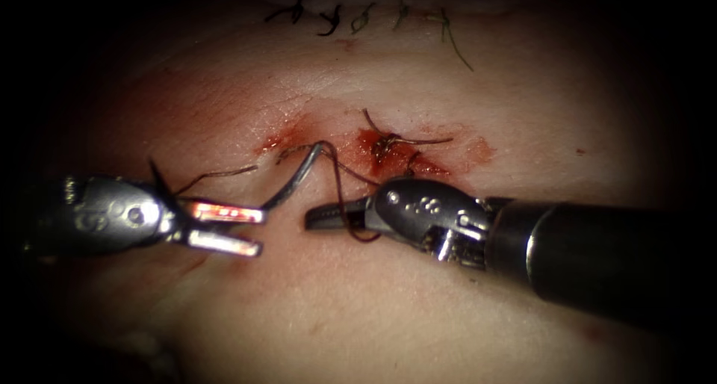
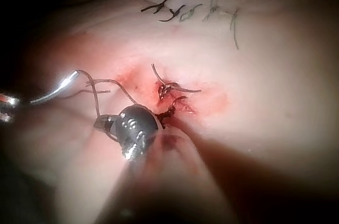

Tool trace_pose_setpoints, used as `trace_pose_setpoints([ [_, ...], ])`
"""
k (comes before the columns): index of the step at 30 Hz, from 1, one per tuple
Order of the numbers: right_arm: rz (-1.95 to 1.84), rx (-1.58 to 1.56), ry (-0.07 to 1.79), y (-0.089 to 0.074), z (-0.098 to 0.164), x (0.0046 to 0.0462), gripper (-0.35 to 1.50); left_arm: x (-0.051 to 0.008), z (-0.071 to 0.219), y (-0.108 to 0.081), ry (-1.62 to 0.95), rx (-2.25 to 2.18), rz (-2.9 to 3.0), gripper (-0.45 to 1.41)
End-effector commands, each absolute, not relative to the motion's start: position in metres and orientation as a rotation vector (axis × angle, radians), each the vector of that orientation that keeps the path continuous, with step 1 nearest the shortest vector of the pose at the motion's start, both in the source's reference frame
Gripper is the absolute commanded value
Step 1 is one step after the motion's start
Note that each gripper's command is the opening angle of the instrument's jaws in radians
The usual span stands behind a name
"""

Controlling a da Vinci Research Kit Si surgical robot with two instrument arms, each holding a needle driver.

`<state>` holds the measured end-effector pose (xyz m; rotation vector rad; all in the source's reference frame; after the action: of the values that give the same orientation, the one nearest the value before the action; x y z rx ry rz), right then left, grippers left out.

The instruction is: Wound Closure

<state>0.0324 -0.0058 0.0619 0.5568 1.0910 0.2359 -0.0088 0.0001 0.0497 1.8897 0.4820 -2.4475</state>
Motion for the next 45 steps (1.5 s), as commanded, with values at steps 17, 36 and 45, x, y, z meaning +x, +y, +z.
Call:
trace_pose_setpoints([
  [17, 0.392, 0.504, 1.377, -0.0082, 0.0614, 0.0338, 0.74, -0.0098, 0.0598, -0.0049, 0.622, 1.854, -2.406, -0.45],
  [36, 0.660, 0.301, 1.334, -0.0043, 0.0620, 0.0310, 0.78, -0.0115, 0.0596, -0.0064, 0.628, 1.884, -2.381, -0.45],
  [45, 0.730, 0.182, 1.309, -0.0028, 0.0624, 0.0298, 0.62, -0.0114, 0.0584, -0.0053, 0.635, 1.916, -2.371, -0.45],
])
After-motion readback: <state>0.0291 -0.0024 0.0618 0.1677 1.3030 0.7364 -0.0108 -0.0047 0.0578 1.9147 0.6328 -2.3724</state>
